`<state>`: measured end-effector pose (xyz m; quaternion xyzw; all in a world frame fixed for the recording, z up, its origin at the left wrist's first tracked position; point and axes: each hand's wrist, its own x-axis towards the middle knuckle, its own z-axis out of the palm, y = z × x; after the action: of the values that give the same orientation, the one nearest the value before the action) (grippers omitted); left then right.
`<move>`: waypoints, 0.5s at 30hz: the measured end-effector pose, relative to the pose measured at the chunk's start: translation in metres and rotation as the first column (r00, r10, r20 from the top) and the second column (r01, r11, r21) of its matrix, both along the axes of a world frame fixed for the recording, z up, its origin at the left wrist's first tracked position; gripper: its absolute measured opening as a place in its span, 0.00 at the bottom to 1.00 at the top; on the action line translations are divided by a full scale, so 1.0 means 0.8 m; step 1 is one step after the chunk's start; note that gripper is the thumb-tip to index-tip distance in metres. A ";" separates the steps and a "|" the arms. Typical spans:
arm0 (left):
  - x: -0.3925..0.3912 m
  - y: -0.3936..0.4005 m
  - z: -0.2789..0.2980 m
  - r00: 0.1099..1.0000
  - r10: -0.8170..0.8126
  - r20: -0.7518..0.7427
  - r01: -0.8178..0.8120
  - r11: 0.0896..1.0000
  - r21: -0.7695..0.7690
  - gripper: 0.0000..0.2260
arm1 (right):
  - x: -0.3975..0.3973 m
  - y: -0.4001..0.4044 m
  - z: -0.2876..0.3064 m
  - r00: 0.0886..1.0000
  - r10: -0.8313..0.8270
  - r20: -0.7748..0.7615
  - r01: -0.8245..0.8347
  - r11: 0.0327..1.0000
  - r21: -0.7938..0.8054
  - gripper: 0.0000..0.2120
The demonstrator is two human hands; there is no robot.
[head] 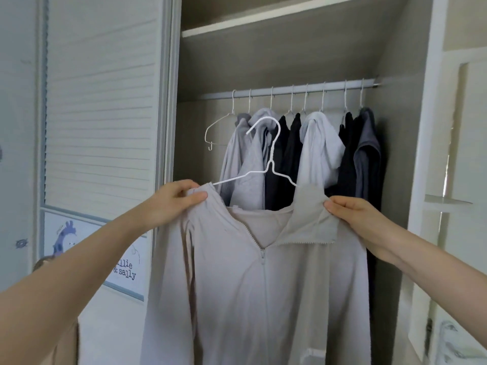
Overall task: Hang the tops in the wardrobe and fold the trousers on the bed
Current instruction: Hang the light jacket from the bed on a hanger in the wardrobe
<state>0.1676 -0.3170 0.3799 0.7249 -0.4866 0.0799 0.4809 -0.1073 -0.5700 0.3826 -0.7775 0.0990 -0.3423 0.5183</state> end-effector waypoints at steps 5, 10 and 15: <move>0.015 0.005 0.008 0.957 -0.073 -0.282 0.003 0.970 -0.242 0.09 | 0.007 0.009 0.014 1.000 -0.005 -0.001 0.006 0.985 0.173 0.11; 0.029 0.006 -0.003 0.960 -0.053 -0.276 0.060 0.998 0.017 0.34 | 0.039 0.035 0.045 0.995 -0.093 -0.038 0.100 0.955 0.280 0.12; 0.019 0.012 0.002 0.950 -0.096 -0.297 0.153 0.973 0.173 0.32 | 0.084 0.089 0.092 0.993 -0.074 -0.088 0.097 0.953 0.286 0.15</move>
<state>0.1825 -0.3071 0.3817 0.7399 -0.4622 -0.1046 0.4775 -0.0402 -0.4988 0.4566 -0.7005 0.2013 -0.3165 0.6071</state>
